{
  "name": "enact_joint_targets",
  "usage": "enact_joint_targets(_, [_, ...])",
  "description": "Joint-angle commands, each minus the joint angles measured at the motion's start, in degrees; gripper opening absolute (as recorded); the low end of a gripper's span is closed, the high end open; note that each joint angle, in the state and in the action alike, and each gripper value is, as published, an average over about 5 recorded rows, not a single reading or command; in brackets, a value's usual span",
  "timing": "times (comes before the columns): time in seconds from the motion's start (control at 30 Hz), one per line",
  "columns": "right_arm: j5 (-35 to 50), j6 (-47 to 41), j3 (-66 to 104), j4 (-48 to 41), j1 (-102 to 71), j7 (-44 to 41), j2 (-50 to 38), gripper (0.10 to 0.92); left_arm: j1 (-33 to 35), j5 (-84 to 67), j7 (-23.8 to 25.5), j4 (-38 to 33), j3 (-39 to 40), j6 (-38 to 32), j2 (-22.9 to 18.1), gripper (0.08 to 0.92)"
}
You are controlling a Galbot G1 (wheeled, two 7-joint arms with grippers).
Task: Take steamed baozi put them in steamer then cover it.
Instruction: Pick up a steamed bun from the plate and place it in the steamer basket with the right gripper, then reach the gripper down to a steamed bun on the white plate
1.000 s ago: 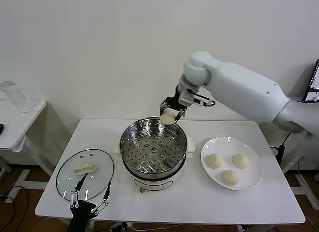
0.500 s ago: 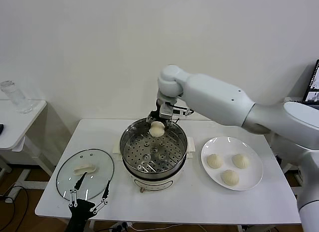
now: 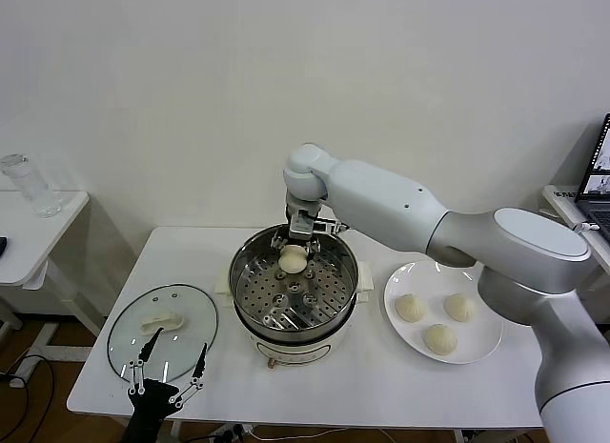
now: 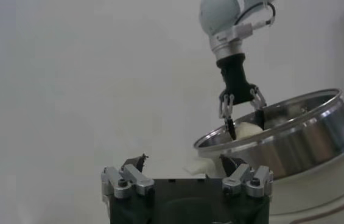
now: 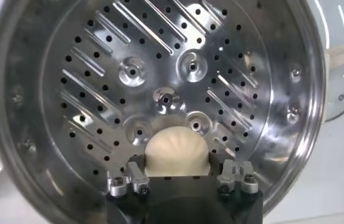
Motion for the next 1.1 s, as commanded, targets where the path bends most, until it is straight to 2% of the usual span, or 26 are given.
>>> enact_joint_targets(0.03, [-1.5,0.6,0.5,-3.1,-1.1,0.4,1.9,0.752,0.0,0.0,0.0,0.0,0.0,-0.1,0.0,0.823])
enact_joint_targets(0.13, [0.8,0.0,0.2,-2.4,-0.9,0.5,1.3,0.806,0.0,0.0,0.0,0.0,-0.1,-0.1,0.0,0.823])
enact_joint_targets(0.33, [11.3,-5.0,1.5,4.8,2.9,-1.6,-4.9,0.822,0.0,0.0,-0.1,-0.1,-0.2,-0.1,0.0,0.823])
enact_joint_targets(0.5, [28.5,-15.7,-3.1,11.5,12.6,-4.0,-16.7,0.823,0.2,0.1,-0.1,-0.3,-0.4,0.1,0.3,0.823])
enact_joint_targets(0.57, [35.1,-20.6,-5.6,11.9,16.3,-3.1,-20.9,0.823,0.2,0.1,-0.1,-0.4,-0.4,0.2,0.6,0.823])
enact_joint_targets(0.7, [43.0,-30.4,-10.9,10.1,20.2,-0.4,-28.7,0.823,0.1,0.3,-0.1,-0.5,-0.2,0.4,1.5,0.823])
enact_joint_targets(0.9, [46.3,-37.7,-18.7,6.5,18.1,3.0,-36.3,0.823,0.0,0.5,-0.2,-1.1,0.3,0.4,1.6,0.823])
enact_joint_targets(1.1, [48.0,-41.3,-22.8,6.5,12.3,5.3,-38.7,0.823,0.0,1.0,-0.3,-1.0,0.8,0.2,1.6,0.823])
